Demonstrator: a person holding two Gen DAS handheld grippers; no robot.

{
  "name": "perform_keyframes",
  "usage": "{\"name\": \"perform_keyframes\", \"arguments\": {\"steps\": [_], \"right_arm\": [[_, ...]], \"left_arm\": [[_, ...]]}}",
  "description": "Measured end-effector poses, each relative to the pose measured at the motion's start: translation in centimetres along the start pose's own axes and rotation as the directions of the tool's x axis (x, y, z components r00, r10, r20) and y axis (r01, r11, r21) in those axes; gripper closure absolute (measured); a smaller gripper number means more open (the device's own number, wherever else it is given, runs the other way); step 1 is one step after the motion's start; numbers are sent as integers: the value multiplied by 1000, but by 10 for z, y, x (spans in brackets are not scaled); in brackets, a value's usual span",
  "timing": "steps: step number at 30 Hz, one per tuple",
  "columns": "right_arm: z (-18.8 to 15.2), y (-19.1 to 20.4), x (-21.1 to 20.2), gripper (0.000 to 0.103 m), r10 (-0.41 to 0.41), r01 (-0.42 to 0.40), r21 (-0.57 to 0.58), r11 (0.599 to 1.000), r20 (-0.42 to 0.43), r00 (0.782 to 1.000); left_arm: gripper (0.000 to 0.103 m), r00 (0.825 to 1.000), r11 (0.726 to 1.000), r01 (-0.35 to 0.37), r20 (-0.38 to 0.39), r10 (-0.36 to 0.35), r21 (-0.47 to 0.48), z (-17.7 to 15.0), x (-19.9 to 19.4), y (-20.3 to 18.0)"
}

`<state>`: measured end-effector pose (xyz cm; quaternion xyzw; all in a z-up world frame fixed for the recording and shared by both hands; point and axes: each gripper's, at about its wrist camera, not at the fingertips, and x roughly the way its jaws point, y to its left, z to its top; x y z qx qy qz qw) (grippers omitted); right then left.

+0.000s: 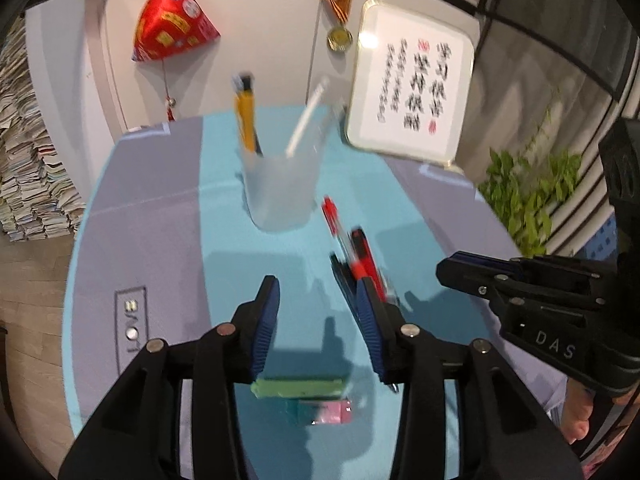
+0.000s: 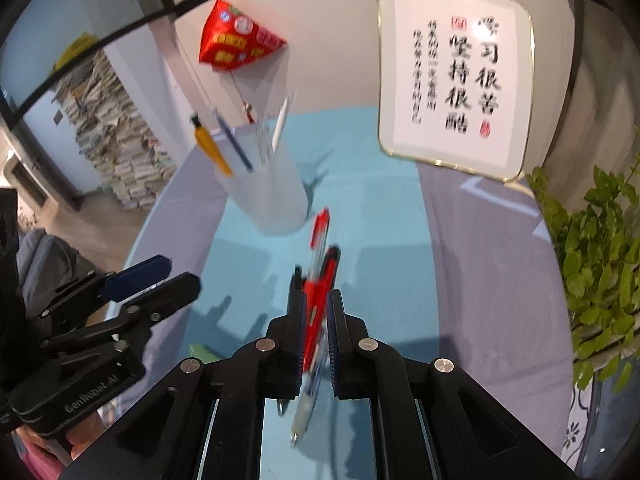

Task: Organize stationery
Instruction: 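Move both tools down toward the loose pens beside the cup, then grasp the black pen with the left tool while the right tool grasps the clear pen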

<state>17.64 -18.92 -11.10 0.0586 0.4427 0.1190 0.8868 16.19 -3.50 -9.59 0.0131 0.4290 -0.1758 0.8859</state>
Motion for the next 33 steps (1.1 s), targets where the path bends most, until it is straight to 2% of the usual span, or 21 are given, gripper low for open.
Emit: {"name": "perform_keyframes", "arguments": {"steps": [8, 21, 23, 25, 27, 31, 33], "right_arm": [[-31, -3, 28, 95, 12, -12, -2, 1000, -111, 994], [-46, 5, 46, 93, 13, -19, -39, 999, -167, 986], [-47, 6, 48, 79, -13, 5, -52, 999, -168, 986], [-47, 6, 48, 71, -24, 15, -55, 998, -167, 986], [-48, 6, 49, 71, -6, -3, -51, 999, -175, 985], [-49, 11, 49, 71, -62, 45, -106, 993, -162, 985], [-49, 7, 47, 74, -50, 36, -93, 995, -157, 986]], "left_arm": [[60, 995, 1000, 1, -98, -1, 9, -18, 33, -6], [60, 993, 1000, -3, -114, 3, 7, -19, 40, -6], [60, 993, 1000, 1, -118, 1, 16, -19, 42, -9], [60, 993, 1000, 5, -118, -2, 23, -18, 43, -12], [60, 993, 1000, 7, -121, -3, 26, -17, 45, -14], [60, 991, 1000, 4, -136, 0, 30, -16, 51, -18], [60, 989, 999, 11, -147, -6, 36, -17, 54, -21]]}}
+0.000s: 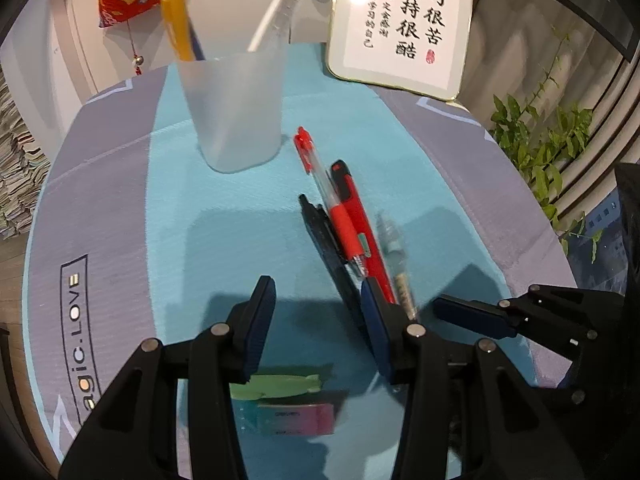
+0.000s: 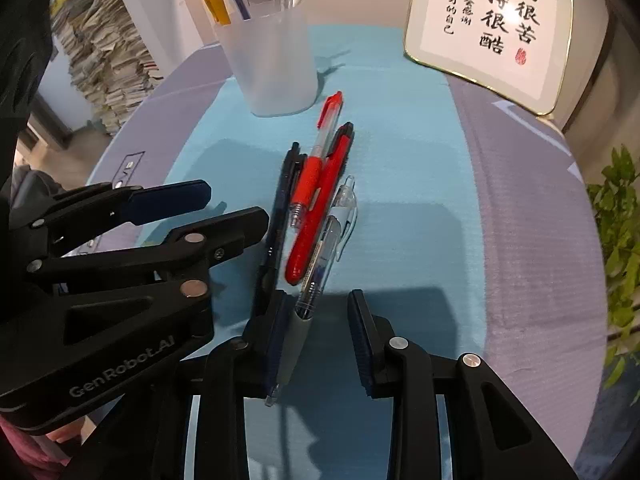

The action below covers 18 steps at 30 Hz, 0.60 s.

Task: Organize stationery
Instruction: 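Grasp the black pen with the left tool while the right tool grasps the clear pen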

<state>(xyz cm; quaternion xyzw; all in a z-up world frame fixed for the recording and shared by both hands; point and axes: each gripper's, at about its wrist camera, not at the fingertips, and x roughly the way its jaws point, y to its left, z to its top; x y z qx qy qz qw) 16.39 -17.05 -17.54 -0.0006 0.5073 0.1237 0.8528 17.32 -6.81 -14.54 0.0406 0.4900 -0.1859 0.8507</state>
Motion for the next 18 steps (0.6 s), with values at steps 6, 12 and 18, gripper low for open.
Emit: {"name": "perform_keyframes", "arguments": {"steps": [6, 12, 18], "right_arm": [[-4, -22, -6, 83, 6, -7, 50, 999, 13, 1000], [-4, -30, -15, 86, -4, 2, 45, 999, 34, 999], [-5, -39, -14, 86, 34, -36, 62, 997, 29, 999]], "left_arm": [[60, 1000, 1000, -3, -28, 3, 13, 0, 9, -6], [71, 999, 1000, -11, -38, 11, 11, 4, 16, -7], [87, 999, 1000, 27, -44, -27, -6, 2, 10, 6]]}}
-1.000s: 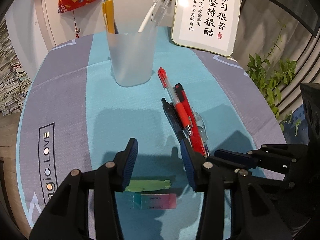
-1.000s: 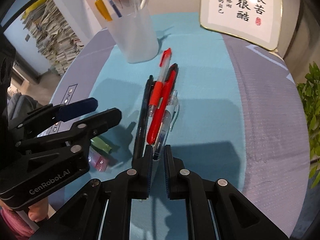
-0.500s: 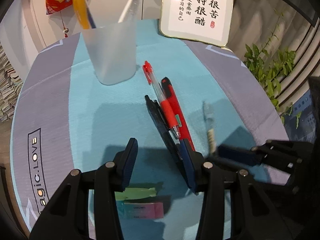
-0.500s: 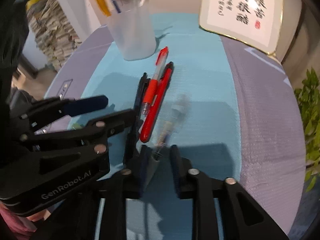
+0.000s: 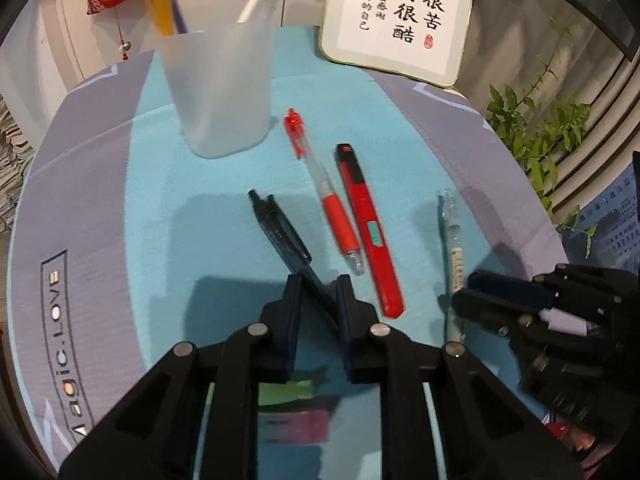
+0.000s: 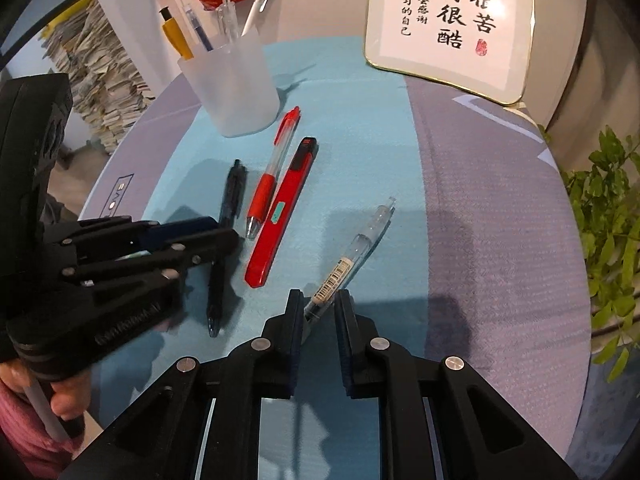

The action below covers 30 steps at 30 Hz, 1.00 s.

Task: Organize stationery
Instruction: 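Grasp the black pen with the left tool while the right tool grasps the clear pen, then lift the black pen with the left tool while the right tool carries the clear pen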

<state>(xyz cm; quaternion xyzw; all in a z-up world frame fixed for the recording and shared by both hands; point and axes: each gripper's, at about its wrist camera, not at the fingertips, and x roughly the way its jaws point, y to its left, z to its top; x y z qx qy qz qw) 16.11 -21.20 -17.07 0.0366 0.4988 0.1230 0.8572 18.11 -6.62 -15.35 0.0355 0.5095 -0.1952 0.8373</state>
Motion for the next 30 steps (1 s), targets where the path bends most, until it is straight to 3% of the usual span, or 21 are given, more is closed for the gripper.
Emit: {"name": "perform_keyframes", "arguments": {"steps": [2, 4, 6, 9, 11, 13, 22, 30], "right_arm": [[3, -9, -2, 86, 41, -42, 54, 998, 9, 999], [9, -20, -3, 86, 78, -80, 124, 989, 20, 997], [15, -32, -4, 85, 71, -76, 188, 979, 34, 997], [25, -43, -1, 76, 47, -54, 252, 966, 34, 998], [29, -46, 3, 73, 56, -62, 280, 958, 28, 998], [33, -45, 6, 73, 47, -51, 287, 957, 18, 999], [46, -27, 20, 73, 25, -18, 278, 961, -21, 999], [46, -25, 31, 73, 6, 8, 290, 957, -48, 999]], "left_arm": [[87, 999, 999, -38, 2, 38, -3, -3, -3, 5], [87, 999, 999, -32, -7, 32, -19, -5, -4, 12], [87, 1000, 999, -28, -12, 28, -36, -4, -5, 15], [87, 1000, 998, -21, -7, 21, -60, -2, -6, 20], [79, 1000, 997, -17, -17, 15, -80, 0, -5, 23], [68, 1000, 994, -22, -19, 20, -110, 2, -5, 28], [68, 997, 984, -67, -46, 60, -165, 20, 5, 39], [68, 992, 983, -124, -38, 120, -138, 30, 10, 35]]}}
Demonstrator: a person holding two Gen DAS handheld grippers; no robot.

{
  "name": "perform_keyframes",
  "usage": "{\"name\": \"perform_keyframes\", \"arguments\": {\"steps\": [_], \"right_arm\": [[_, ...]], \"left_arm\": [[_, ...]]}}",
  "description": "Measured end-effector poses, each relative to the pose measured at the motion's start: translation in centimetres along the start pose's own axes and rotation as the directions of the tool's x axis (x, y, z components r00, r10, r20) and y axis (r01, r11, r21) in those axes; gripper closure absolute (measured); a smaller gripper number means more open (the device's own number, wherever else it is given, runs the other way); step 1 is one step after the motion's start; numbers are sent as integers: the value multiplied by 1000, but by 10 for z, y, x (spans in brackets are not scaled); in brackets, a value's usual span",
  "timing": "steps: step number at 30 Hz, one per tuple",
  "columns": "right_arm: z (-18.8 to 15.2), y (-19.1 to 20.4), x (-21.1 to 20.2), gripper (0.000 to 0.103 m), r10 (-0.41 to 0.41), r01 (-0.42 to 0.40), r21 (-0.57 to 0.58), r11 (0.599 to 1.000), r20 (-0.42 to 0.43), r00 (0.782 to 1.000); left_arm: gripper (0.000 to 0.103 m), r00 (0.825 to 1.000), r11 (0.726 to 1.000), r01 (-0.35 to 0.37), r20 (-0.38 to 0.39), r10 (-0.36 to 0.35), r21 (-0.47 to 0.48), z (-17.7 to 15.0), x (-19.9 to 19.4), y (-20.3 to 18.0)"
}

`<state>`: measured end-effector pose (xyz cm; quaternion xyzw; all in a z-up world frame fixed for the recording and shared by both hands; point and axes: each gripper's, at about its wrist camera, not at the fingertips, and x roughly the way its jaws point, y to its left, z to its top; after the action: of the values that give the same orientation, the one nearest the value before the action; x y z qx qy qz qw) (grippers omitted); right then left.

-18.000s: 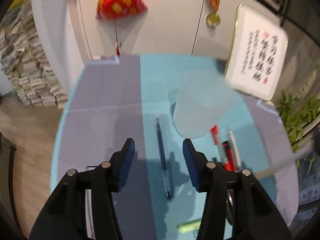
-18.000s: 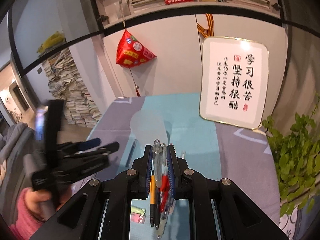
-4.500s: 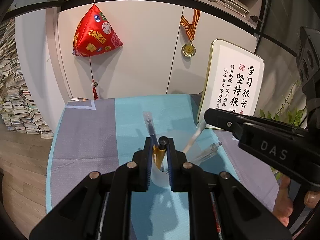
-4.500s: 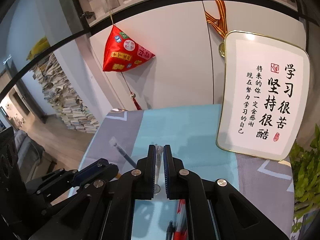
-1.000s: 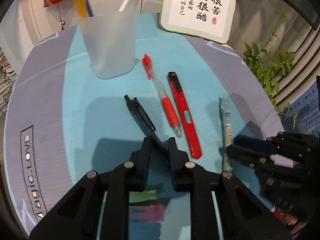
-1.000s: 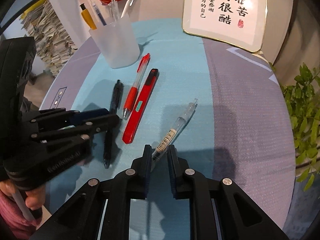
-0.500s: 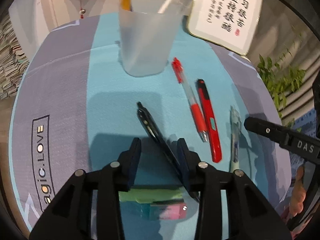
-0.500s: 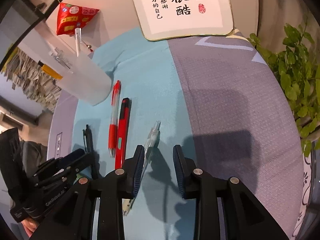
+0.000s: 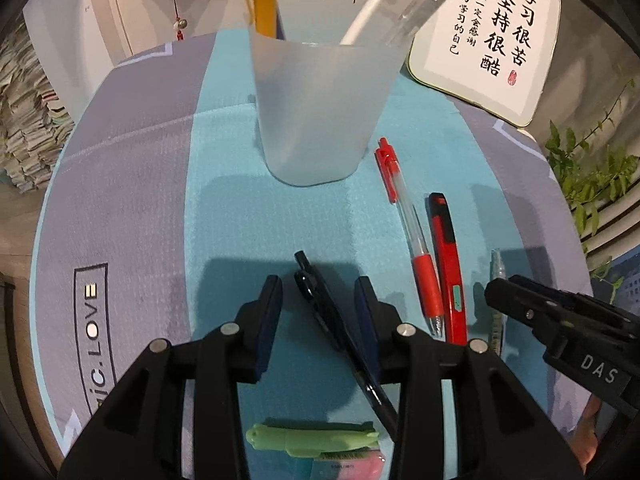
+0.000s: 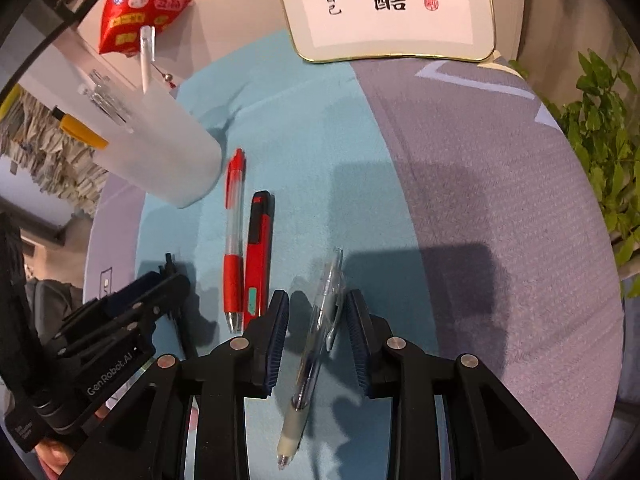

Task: Organize stationery
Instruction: 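Lift the black pen with the left tool while the right tool carries the clear pen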

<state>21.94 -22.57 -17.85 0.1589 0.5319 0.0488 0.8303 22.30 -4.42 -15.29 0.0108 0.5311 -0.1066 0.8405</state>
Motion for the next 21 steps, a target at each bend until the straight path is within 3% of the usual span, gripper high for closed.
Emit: {"name": "perform_keyframes", "arguments": {"steps": [2, 4, 5, 7, 21], "right_arm": [[1, 2, 1, 73, -10, 10, -7, 1000, 3, 1000], [2, 10, 3, 73, -30, 31, -46, 998, 12, 999], [1, 15, 4, 76, -40, 42, -70, 997, 19, 999], [-1, 21, 7, 86, -35, 37, -104, 994, 24, 999], [-12, 37, -64, 86, 80, -48, -164, 985, 196, 977]], "left_arm": [[70, 1000, 1000, -8, 3, 7, 16, 1, 1, -2], [87, 1000, 1000, 0, 12, 0, 24, 1, 2, -3], [89, 1000, 1000, 17, 15, -17, 24, 1, 1, -3], [90, 998, 998, 55, 17, -56, 20, 0, -1, -1], [93, 969, 990, 118, 212, -131, 73, -11, -77, 0]]}}
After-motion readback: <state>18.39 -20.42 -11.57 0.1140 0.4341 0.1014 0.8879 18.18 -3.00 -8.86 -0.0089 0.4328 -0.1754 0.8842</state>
